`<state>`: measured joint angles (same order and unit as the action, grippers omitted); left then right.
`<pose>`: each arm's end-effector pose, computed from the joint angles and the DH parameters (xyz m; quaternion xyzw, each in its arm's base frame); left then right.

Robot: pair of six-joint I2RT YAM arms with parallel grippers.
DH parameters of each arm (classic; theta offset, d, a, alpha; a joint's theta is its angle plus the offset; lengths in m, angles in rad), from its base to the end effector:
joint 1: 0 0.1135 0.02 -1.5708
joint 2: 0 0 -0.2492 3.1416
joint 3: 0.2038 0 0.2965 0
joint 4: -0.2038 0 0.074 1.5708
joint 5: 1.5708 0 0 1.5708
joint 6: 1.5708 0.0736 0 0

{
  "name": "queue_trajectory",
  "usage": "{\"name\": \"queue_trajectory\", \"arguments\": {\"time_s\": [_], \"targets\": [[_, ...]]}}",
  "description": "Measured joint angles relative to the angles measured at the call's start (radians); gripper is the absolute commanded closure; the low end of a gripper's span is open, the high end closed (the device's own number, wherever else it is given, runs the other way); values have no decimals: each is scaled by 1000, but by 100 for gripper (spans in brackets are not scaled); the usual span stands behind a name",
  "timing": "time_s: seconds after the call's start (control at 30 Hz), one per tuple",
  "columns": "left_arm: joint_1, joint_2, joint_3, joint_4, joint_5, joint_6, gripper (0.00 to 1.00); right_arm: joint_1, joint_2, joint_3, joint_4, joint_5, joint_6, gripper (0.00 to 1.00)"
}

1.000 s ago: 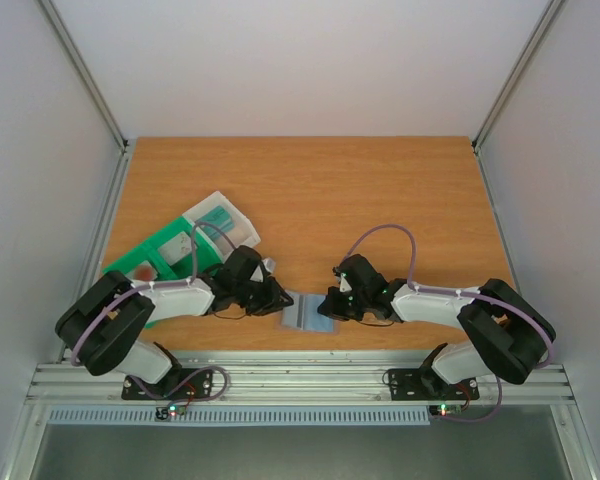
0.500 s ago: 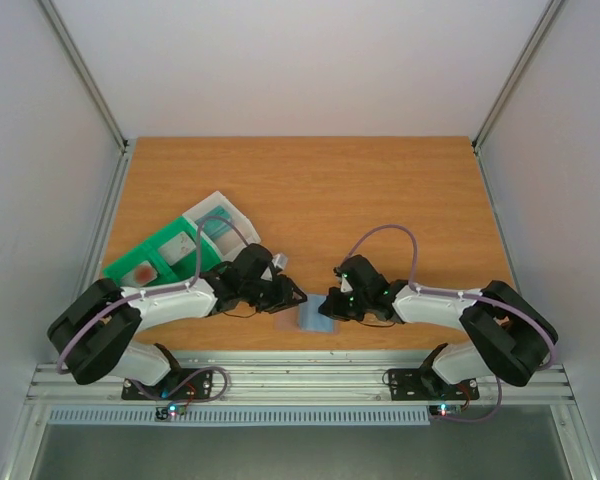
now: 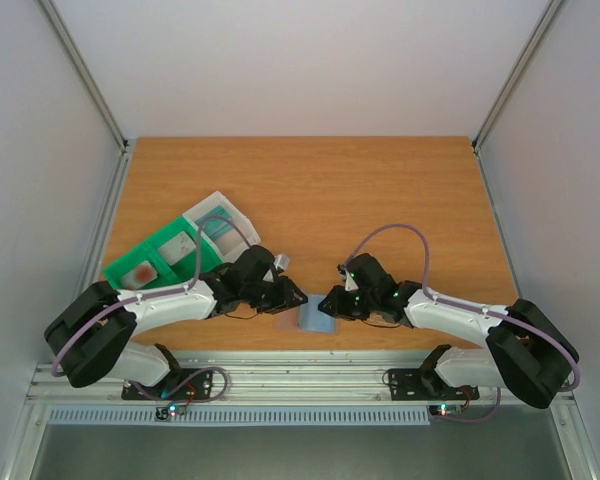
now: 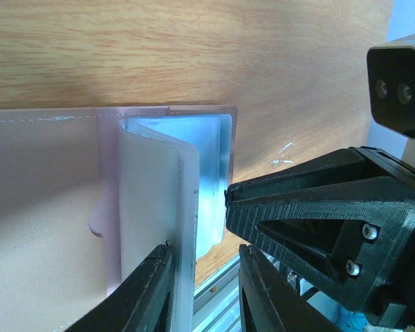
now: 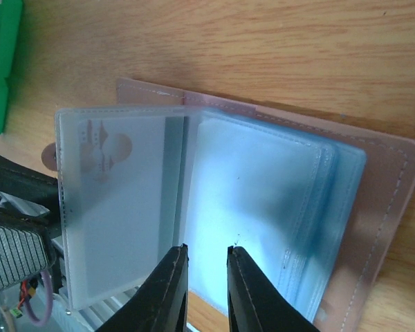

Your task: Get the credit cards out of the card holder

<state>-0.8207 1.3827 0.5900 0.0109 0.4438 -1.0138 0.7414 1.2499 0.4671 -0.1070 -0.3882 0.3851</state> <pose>0.1948 -0.2554 0.0946 -0.0026 0.9045 -0.4212 0.0666 0.1870 0.2090 0.0773 -0.2273 0.8988 0.3287 0.1800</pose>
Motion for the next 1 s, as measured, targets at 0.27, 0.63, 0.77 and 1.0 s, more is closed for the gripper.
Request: {"name": "queue_trajectory", "arguments": {"time_s": [0.27,0.63,0.77,1.0], "targets": [[-24,19,30,0,-5,0,72,0,-17,0,2,-37,20,69],[-60,25,71,-17,-33,1,72,-1,-18,-2,47,-91,72,60],[-60,29,71,-16,-34,1,72,-1,-17,-6,47,-94,86,61],[-61,45,71,-18,-45,1,72,0,-17,-11,50,-95,91,75]]}}
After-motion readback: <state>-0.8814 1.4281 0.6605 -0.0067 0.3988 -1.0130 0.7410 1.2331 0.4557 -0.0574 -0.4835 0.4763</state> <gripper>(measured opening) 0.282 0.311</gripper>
